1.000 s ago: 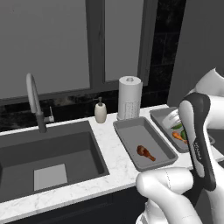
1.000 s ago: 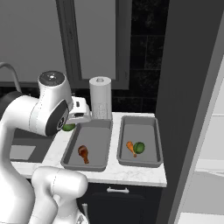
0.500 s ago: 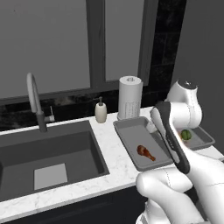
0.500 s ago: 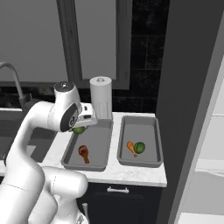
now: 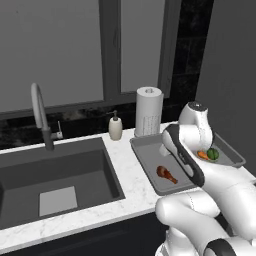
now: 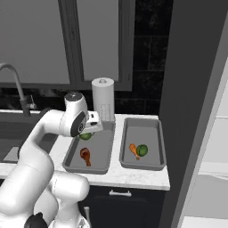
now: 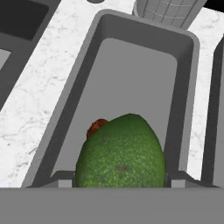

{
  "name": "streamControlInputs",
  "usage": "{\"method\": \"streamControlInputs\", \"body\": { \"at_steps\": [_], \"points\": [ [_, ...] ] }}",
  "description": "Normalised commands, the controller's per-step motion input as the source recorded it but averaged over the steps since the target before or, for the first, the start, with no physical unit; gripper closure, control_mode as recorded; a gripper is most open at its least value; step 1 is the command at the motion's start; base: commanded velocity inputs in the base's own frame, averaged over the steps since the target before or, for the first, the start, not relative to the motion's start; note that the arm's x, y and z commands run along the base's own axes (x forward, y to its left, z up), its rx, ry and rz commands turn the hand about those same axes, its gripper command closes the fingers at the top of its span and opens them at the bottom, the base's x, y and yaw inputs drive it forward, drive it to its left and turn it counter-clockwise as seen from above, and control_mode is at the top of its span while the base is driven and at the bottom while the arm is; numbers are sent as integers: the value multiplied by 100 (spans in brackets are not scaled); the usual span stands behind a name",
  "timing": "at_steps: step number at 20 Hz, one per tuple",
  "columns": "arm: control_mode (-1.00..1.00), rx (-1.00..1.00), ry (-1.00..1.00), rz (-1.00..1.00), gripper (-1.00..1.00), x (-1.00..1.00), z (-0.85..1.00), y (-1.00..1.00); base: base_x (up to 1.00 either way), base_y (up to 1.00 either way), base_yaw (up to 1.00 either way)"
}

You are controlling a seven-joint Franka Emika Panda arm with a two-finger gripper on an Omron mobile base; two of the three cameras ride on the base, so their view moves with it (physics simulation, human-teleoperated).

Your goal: Place one avocado and one chicken drumstick in each tupperware on the nearby counter, to pack two identical lunches.

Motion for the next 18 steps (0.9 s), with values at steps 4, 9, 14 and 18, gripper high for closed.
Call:
{"method": "streamControlInputs", "body": {
  "at_steps": [4,9,14,18],
  "points": [
    [-100,0,7,0,100,37,-30,0,0,0,0],
    [-100,0,6,0,100,38,-33,0,0,0,0],
    [-100,0,1,0,100,31,-39,0,0,0,0],
    [-100,0,0,0,100,41,-45,0,0,0,0]
  ]
}}
